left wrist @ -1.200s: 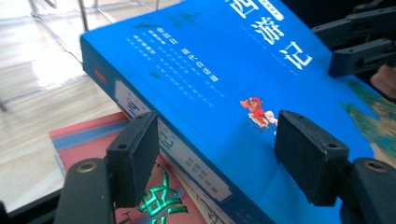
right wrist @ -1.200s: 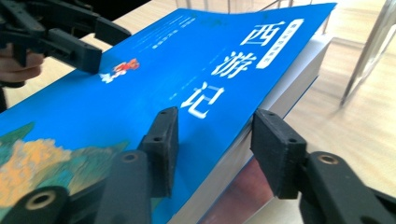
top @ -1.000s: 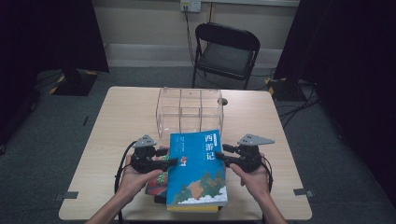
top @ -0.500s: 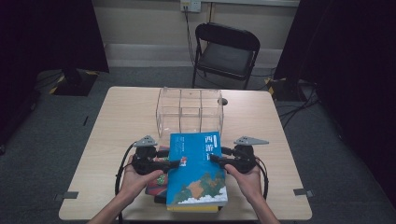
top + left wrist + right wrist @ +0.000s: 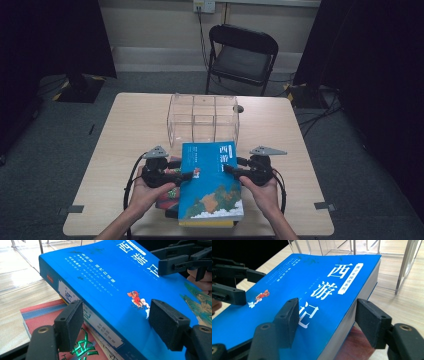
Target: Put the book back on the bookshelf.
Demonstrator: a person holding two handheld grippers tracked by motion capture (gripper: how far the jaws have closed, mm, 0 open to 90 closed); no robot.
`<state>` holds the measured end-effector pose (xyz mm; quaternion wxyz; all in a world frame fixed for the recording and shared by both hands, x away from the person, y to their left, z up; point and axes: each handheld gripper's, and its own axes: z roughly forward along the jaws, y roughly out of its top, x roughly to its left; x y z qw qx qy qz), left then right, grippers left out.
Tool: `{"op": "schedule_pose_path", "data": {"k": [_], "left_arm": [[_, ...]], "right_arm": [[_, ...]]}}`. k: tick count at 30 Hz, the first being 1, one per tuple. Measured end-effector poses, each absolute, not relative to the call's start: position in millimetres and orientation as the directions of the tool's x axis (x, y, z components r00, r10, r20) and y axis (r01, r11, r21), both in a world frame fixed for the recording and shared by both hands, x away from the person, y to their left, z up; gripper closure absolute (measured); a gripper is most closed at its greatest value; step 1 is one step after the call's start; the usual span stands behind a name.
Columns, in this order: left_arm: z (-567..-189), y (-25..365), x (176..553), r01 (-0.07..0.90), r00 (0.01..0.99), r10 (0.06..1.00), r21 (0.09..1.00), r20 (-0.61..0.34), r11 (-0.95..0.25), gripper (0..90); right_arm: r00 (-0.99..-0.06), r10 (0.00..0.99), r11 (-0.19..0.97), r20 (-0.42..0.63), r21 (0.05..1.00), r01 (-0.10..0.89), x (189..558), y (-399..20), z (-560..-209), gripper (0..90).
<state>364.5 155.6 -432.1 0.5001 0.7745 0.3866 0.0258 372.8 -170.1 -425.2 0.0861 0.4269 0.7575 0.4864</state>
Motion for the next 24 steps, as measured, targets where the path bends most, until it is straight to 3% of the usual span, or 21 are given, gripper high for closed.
{"op": "schedule_pose_path", "data": {"k": [3, 15, 24], "left_arm": [[-433.8, 155.5, 366.7, 0.593, 0.688, 0.623, 0.783, -0.371, -0.187, 26.4], [-433.6, 154.9, 366.4, 0.597, 0.683, 0.629, 0.78, -0.372, -0.186, 26.1], [-434.6, 155.7, 367.1, 0.602, 0.681, 0.624, 0.777, -0.383, -0.181, 25.9]], "right_arm": [[-0.619, 0.733, 0.154, 0.281, 0.819, 0.553, 371.9, -175.2, -420.4, 53.1], [-0.619, 0.715, 0.103, 0.325, 0.827, 0.553, 359.1, -177.0, -409.0, 61.7], [-0.614, 0.708, 0.118, 0.349, 0.799, 0.59, 356.5, -177.8, -412.1, 61.6]]}}
